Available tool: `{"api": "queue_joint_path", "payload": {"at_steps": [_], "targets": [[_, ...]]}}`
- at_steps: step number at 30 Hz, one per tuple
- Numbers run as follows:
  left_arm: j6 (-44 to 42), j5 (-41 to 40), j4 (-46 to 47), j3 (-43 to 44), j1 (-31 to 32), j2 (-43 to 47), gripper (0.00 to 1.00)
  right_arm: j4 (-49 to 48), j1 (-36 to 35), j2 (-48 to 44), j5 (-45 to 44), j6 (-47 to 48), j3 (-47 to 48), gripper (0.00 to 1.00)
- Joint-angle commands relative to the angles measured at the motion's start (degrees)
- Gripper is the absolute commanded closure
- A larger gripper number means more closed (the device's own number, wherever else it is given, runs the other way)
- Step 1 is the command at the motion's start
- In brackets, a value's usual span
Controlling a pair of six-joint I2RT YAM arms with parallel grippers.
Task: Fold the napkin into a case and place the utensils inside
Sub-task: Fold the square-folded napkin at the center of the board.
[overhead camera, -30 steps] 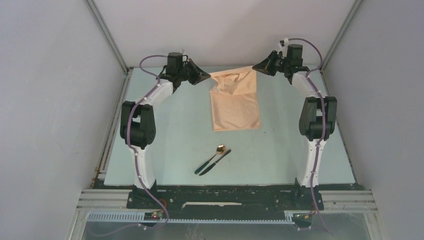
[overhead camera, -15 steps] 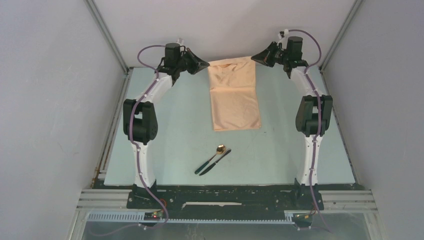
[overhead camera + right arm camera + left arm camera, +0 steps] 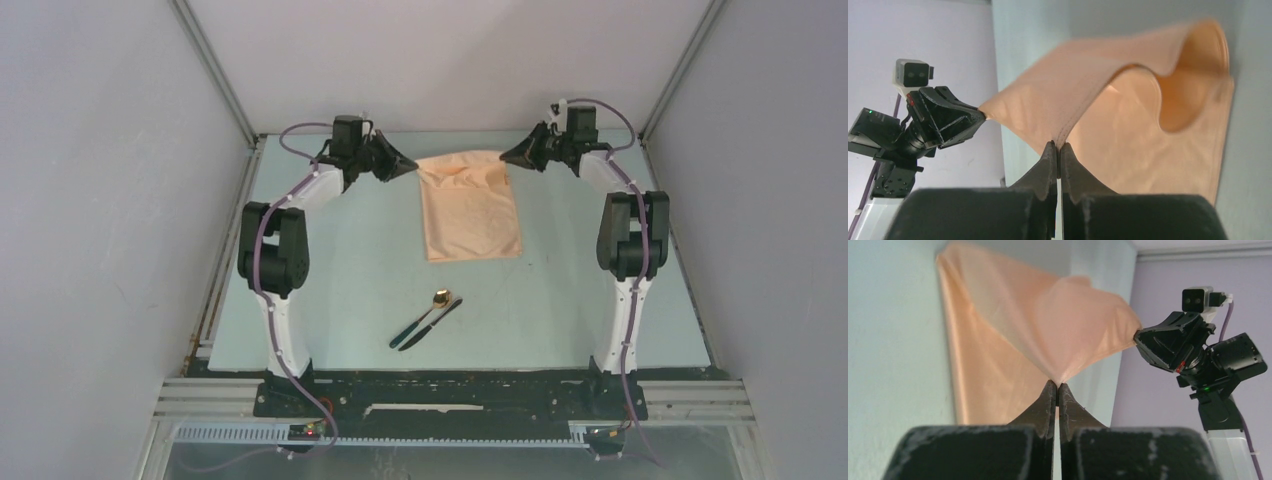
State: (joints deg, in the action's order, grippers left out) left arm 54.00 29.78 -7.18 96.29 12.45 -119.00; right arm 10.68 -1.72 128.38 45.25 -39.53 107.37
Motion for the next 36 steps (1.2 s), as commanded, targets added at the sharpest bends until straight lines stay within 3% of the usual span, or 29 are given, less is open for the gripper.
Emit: {"api": "queue_joint_path", "payload": {"at_steps": [1, 12, 36], "targets": [[-0.20, 2.05, -0.20, -8.19, 1.87, 9.76, 1.00, 3.00, -0.06, -10.81, 0.17, 2.62, -9.65, 1.00], [0.66, 2.05, 0.68, -27.53, 7.00, 12.80, 1.00, 6.47, 0.46, -18.07, 0.45, 8.36, -29.16, 1.00], [-0.30, 3.41, 2.17, -34.99, 10.99, 13.32, 1.00, 4.92, 3.71, -20.71, -1.65, 11.31, -40.70, 1.00]]}}
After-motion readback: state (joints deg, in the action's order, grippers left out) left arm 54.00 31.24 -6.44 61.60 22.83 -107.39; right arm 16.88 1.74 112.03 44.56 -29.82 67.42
